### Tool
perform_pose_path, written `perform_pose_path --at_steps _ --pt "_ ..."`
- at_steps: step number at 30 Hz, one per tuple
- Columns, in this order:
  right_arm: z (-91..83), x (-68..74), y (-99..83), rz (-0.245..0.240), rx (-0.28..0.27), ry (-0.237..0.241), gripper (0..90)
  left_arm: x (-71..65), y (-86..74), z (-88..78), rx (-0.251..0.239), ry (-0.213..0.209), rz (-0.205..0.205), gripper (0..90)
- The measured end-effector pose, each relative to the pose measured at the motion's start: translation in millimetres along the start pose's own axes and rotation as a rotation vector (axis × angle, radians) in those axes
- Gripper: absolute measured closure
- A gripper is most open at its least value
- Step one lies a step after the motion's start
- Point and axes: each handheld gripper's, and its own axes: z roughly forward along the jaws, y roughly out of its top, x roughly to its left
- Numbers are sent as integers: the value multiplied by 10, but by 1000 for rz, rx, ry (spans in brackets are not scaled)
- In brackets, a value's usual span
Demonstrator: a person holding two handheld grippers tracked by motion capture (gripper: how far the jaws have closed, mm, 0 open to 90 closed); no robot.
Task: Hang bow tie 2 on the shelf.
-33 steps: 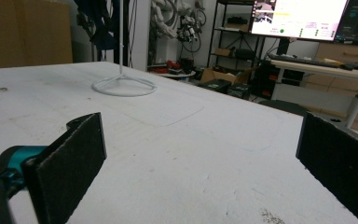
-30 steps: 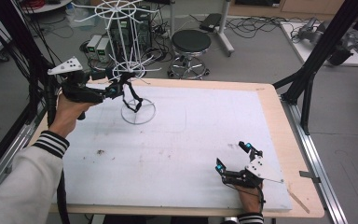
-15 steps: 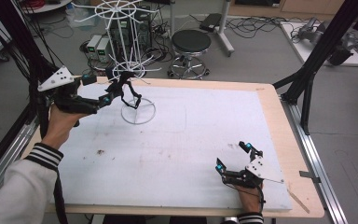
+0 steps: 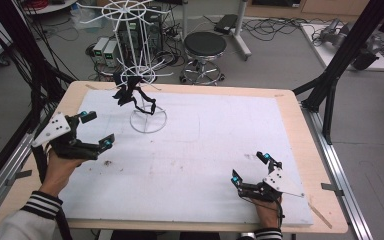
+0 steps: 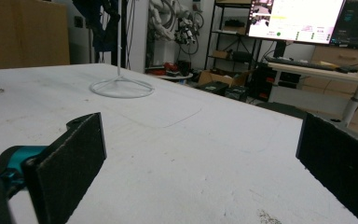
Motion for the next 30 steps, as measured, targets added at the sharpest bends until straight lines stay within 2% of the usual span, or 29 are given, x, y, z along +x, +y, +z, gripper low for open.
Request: perform_pose_path --at_steps 1,8,10,15,17,21,25,26,30 --pt "-1 0 0 2 -1 0 7 -8 -34 -13 -7 -8 -2 17" --pt "1 -10 -1 -3 -8 0 7 -120 -381 -157 -48 2 -8 17" --pt "0 -9 -1 -1 -8 0 7 -146 -478 -190 -53 19 -3 17" --pt "-1 -10 -2 0 -10 -1 7 -169 -696 -264 -88 61 -36 17" --pt "0 -9 -2 -2 -10 0 7 -177 -765 -280 -86 76 -45 17" --pt "-1 -11 -3 -2 -12 0 7 -208 -872 -301 -121 88 -36 17" --pt "-4 -10 -3 7 -8 -2 7 -228 -928 -277 -112 85 -48 17" --pt "-4 -11 -4 7 -9 -1 7 -230 -940 -271 -107 83 -41 17" --pt "-6 -14 -6 10 -15 -5 7 -248 -983 -254 -116 90 -46 18"
